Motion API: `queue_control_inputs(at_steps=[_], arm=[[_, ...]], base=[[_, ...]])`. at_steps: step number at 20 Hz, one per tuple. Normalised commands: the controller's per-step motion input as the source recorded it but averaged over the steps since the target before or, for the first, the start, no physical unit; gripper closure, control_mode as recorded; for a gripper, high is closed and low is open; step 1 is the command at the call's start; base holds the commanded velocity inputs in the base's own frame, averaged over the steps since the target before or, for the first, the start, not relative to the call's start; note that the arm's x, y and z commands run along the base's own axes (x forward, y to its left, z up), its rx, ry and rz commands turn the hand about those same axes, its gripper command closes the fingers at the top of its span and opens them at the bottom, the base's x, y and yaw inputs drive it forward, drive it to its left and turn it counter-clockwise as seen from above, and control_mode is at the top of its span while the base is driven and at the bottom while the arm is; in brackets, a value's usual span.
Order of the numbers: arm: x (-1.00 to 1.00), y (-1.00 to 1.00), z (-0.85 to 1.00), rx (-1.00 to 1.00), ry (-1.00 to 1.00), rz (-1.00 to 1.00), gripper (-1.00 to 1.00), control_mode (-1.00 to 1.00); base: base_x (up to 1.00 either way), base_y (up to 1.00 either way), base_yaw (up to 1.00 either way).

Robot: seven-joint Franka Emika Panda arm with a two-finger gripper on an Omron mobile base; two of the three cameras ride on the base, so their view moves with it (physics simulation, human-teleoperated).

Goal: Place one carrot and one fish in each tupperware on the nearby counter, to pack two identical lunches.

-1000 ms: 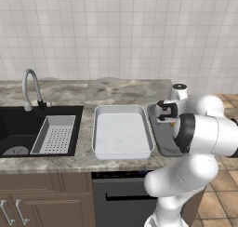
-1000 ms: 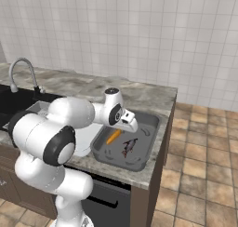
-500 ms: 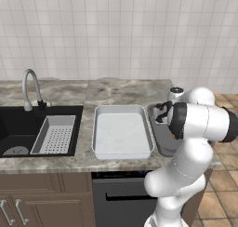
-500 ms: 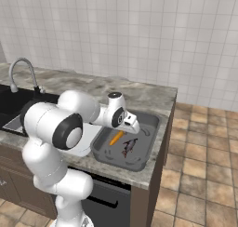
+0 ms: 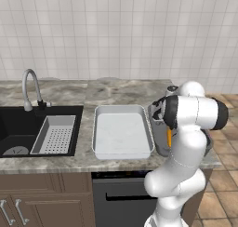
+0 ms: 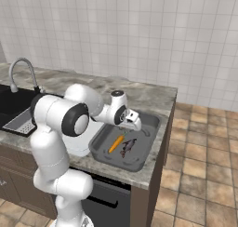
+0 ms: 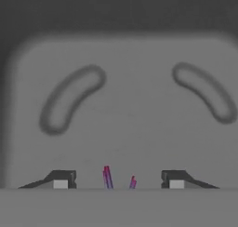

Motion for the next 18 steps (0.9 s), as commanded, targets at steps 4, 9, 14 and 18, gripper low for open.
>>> queue_control_inputs(at_steps=[4, 9, 14, 18], arm=[[-0.21, 0.00, 0.54, 0.00, 0.00, 0.00, -1.00, -1.00], [-0.78, 0.00, 0.83, 0.00, 0.03, 0.00, -1.00, -1.00], [-1.00, 0.02, 0.73, 0.00, 0.00, 0.00, -1.00, -1.00], [-1.00, 0.25, 0.61, 0.00, 0.00, 0.00, -1.00, -1.00]], base=[[0.00, 0.00, 0.00], [0.00, 0.00, 0.00], [0.00, 0.00, 0.00], [0.00, 0.00, 0.00]])
